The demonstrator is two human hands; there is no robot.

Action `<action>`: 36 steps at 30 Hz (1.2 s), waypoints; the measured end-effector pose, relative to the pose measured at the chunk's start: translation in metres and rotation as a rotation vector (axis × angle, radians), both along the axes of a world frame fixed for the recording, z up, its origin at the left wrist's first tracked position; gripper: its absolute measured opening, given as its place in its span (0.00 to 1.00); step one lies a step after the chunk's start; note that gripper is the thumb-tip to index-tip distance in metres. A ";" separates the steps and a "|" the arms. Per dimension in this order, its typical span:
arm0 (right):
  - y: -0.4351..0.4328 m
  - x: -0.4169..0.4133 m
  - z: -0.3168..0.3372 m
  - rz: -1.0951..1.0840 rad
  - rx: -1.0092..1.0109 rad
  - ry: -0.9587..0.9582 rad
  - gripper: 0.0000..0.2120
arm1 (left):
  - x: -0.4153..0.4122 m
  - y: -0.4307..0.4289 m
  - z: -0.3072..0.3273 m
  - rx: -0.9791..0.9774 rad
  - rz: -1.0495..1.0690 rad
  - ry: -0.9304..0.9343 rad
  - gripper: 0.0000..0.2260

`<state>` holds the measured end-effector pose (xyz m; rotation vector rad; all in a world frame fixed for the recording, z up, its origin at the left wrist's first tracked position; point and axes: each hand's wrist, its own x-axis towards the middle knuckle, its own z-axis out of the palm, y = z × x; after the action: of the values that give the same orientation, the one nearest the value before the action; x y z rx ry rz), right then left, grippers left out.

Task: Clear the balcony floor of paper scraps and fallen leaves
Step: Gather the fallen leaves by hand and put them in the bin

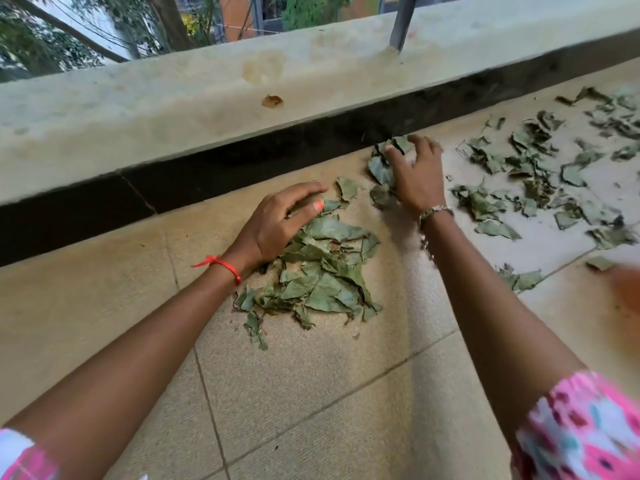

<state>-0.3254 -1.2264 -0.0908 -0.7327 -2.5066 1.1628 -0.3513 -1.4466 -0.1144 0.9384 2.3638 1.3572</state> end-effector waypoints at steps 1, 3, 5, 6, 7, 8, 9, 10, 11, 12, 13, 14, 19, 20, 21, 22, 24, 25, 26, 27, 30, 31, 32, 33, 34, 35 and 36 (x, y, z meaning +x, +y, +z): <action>0.006 -0.008 -0.004 0.051 -0.006 -0.022 0.26 | 0.000 0.000 -0.001 -0.004 -0.003 0.008 0.27; 0.009 -0.017 -0.013 0.137 0.052 -0.062 0.26 | 0.001 0.001 0.000 -0.012 -0.007 0.016 0.23; 0.006 -0.017 -0.019 0.202 0.196 -0.094 0.24 | -0.001 0.002 0.002 -0.018 0.001 0.009 0.22; 0.003 -0.014 -0.021 0.222 0.230 -0.079 0.23 | 0.000 0.002 0.004 -0.020 0.003 0.015 0.22; 0.000 -0.009 -0.021 0.245 0.243 -0.050 0.22 | -0.001 0.004 0.006 -0.016 0.000 0.029 0.22; -0.007 -0.003 -0.021 0.273 0.234 -0.031 0.21 | -0.002 0.003 0.007 -0.013 -0.003 0.028 0.22; -0.014 0.004 -0.021 0.302 0.224 -0.016 0.19 | -0.001 0.002 0.007 -0.014 -0.002 0.028 0.22; -0.020 0.012 -0.022 0.336 0.214 -0.004 0.18 | -0.001 0.002 0.006 -0.019 -0.003 0.034 0.22; -0.028 0.021 -0.021 0.371 0.191 0.009 0.17 | 0.000 0.001 0.005 -0.021 -0.003 0.036 0.23; -0.034 0.029 -0.020 0.398 0.142 0.028 0.17 | 0.001 0.000 0.004 -0.024 -0.004 0.037 0.24; -0.039 0.037 -0.018 0.416 0.047 0.050 0.16 | 0.001 0.000 0.004 -0.024 -0.007 0.035 0.25; -0.043 0.044 -0.014 0.415 -0.102 0.077 0.14 | 0.002 0.000 0.004 -0.025 -0.013 0.031 0.27; -0.057 0.058 -0.004 0.218 -0.344 0.201 0.15 | 0.007 0.000 0.006 -0.079 -0.038 0.017 0.31; -0.061 0.059 -0.005 0.225 -0.243 0.140 0.17 | 0.008 0.000 0.007 -0.088 -0.045 0.009 0.31; -0.065 0.062 -0.006 0.264 -0.159 0.077 0.17 | 0.010 0.001 0.008 -0.092 -0.050 -0.004 0.31; -0.069 0.065 -0.007 0.316 -0.098 0.035 0.17 | 0.012 0.001 0.008 -0.091 -0.047 -0.022 0.30; -0.077 0.075 -0.005 0.375 -0.046 0.003 0.16 | 0.019 0.001 0.007 -0.077 -0.038 -0.070 0.29; -0.079 0.081 -0.003 0.367 -0.051 0.004 0.16 | 0.025 0.001 0.006 -0.057 -0.044 -0.106 0.28; -0.078 0.088 -0.001 0.334 -0.069 0.033 0.17 | 0.030 0.000 0.005 -0.022 -0.058 -0.154 0.27; -0.075 0.094 0.001 0.278 -0.095 0.084 0.18 | 0.034 -0.001 0.004 0.019 -0.080 -0.215 0.24; -0.053 0.115 0.006 0.027 -0.001 0.211 0.16 | 0.038 -0.007 0.013 0.125 -0.086 -0.405 0.22; -0.043 0.121 0.005 -0.029 0.061 0.190 0.18 | 0.037 -0.010 0.018 0.143 -0.047 -0.423 0.23; -0.033 0.126 0.001 -0.057 0.095 0.131 0.21 | 0.035 -0.014 0.022 0.149 0.003 -0.409 0.24; -0.027 0.130 -0.004 -0.054 0.093 0.050 0.24 | 0.035 -0.018 0.024 0.144 0.052 -0.375 0.25; -0.025 0.135 -0.009 -0.020 0.083 -0.022 0.28 | 0.036 -0.023 0.024 0.134 0.093 -0.335 0.25; -0.027 0.138 -0.015 0.028 0.101 -0.069 0.31 | 0.039 -0.028 0.024 0.118 0.119 -0.303 0.26; -0.034 0.140 -0.020 0.080 0.146 -0.097 0.32 | 0.045 -0.032 0.023 0.097 0.136 -0.287 0.26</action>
<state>-0.1851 -1.2608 -0.1109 -0.6707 -2.6899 0.9778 -0.3064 -1.4781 -0.0916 0.5680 2.1929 1.5538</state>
